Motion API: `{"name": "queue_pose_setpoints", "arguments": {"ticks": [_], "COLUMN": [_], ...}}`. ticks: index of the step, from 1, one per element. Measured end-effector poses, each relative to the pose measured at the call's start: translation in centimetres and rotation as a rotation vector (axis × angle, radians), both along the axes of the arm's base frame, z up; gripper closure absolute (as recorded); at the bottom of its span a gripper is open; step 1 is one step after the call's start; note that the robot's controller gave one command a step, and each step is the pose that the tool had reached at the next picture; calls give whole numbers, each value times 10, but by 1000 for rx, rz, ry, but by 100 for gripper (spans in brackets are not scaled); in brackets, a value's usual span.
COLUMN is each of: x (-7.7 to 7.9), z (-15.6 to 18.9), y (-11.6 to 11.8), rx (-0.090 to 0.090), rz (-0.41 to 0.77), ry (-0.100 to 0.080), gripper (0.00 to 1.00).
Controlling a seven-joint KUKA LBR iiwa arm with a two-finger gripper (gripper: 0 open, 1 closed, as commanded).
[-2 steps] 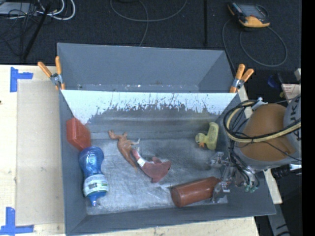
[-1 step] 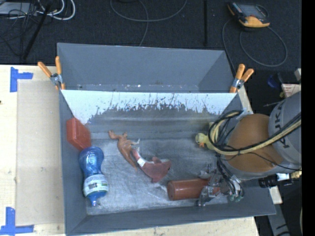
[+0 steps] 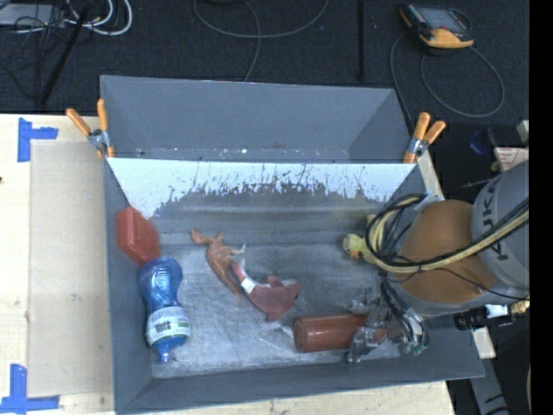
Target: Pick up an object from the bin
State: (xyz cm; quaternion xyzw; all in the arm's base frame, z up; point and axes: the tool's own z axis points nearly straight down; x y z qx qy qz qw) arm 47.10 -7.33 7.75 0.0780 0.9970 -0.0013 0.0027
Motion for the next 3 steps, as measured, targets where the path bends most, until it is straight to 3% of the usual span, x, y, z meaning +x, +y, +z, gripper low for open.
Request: {"name": "queue_pose_setpoints", "arguments": {"ticks": [1, 2, 3], "x": [4, 40, 50], "z": [55, 85, 129], "y": [2, -24, 5], "rx": [4, 3, 3], "rz": [-20, -54, -24], "ry": [13, 3, 10], "gripper": [100, 100, 100]}}
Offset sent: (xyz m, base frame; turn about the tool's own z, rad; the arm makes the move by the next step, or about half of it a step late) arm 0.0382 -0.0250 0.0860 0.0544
